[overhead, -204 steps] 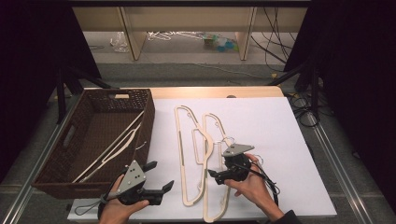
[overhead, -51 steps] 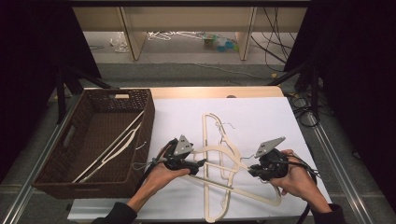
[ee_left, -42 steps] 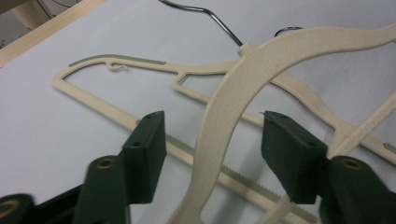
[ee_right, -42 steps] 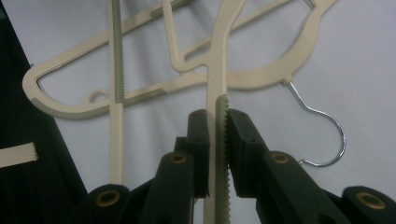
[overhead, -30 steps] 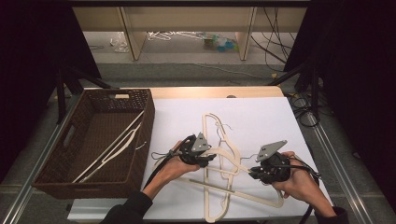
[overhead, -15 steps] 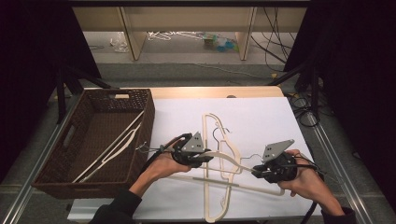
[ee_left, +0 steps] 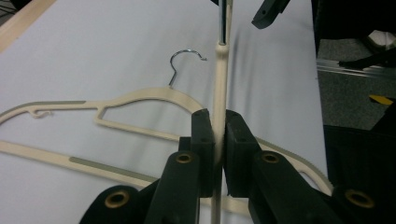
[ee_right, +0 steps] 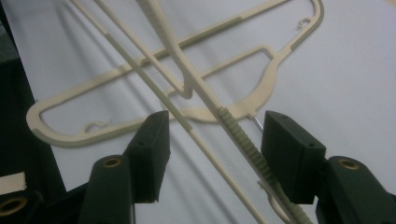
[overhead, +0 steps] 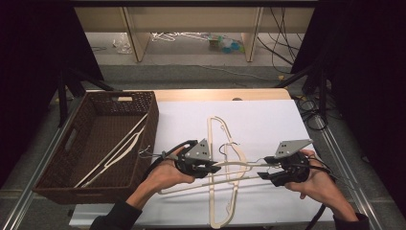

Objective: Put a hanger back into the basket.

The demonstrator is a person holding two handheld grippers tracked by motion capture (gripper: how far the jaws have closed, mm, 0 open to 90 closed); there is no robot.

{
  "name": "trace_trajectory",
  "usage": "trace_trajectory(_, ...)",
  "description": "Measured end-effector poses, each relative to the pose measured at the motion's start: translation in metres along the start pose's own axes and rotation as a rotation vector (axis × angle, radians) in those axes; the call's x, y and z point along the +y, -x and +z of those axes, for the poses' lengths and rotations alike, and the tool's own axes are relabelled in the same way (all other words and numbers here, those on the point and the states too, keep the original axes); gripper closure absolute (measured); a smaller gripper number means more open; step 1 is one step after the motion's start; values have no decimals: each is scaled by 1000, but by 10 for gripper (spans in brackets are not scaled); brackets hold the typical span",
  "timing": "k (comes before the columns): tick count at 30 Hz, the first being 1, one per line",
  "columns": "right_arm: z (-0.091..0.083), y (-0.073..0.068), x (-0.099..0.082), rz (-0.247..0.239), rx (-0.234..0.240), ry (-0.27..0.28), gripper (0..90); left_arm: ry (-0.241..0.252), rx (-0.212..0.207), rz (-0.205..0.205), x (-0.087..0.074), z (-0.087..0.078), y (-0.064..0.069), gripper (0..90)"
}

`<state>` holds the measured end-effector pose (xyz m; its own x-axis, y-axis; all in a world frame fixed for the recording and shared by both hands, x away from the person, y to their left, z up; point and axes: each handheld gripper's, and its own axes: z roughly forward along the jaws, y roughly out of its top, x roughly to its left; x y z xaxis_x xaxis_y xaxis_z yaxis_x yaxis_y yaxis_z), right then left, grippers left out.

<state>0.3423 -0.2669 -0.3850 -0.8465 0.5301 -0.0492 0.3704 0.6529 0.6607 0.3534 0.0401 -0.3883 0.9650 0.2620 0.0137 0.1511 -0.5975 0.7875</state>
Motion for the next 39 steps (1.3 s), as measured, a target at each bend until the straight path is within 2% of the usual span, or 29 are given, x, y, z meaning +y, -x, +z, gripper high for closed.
trace_trajectory(3, -1, 3, 1, 2, -6, 27, 404, -5, -7, -2, 3, -1, 3, 852)
trace_trajectory(4, -1, 3, 1, 7, -22, 45, 391, -7, -5, 1, 4, -2, 4, 854)
trace_trajectory(5, -4, 3, 1, 34, -15, 30, 386, -9, -3, 4, 5, -2, 4, 855)
trace_trajectory(7, -4, 6, 2, 40, -9, 50, 366, -12, 7, 2, 5, -3, 5, 856)
trace_trajectory(9, -5, 6, 1, 75, -14, 66, 355, -33, 19, 14, 5, -5, 3, 857)
trace_trajectory(11, -6, 8, 0, 91, -2, 79, 349, -34, 31, 7, 3, -7, 1, 857)
trace_trajectory(18, -11, 11, 0, 129, -47, 106, 325, -29, 76, -32, 6, -21, -2, 857)
trace_trajectory(21, -12, 11, 1, 127, -52, 129, 316, -23, 87, -38, 10, -28, -4, 857)
trace_trajectory(22, -12, 9, 1, 137, -54, 124, 313, -13, 102, -56, 14, -37, -6, 857)
trace_trajectory(23, -12, 9, 1, 131, -52, 131, 313, -6, 111, -52, 16, -43, -8, 857)
trace_trajectory(25, -13, 7, 1, 137, -57, 135, 312, 12, 135, -68, 22, -54, -10, 857)
trace_trajectory(30, -7, 4, -1, 139, -37, 119, 311, 93, 173, -111, 40, -93, -19, 857)
trace_trajectory(34, -2, 3, -3, 130, -29, 104, 309, 130, 223, -113, 55, -129, -25, 857)
trace_trajectory(39, 0, 2, -5, 140, -24, 93, 307, 143, 298, -111, 63, -171, -31, 857)
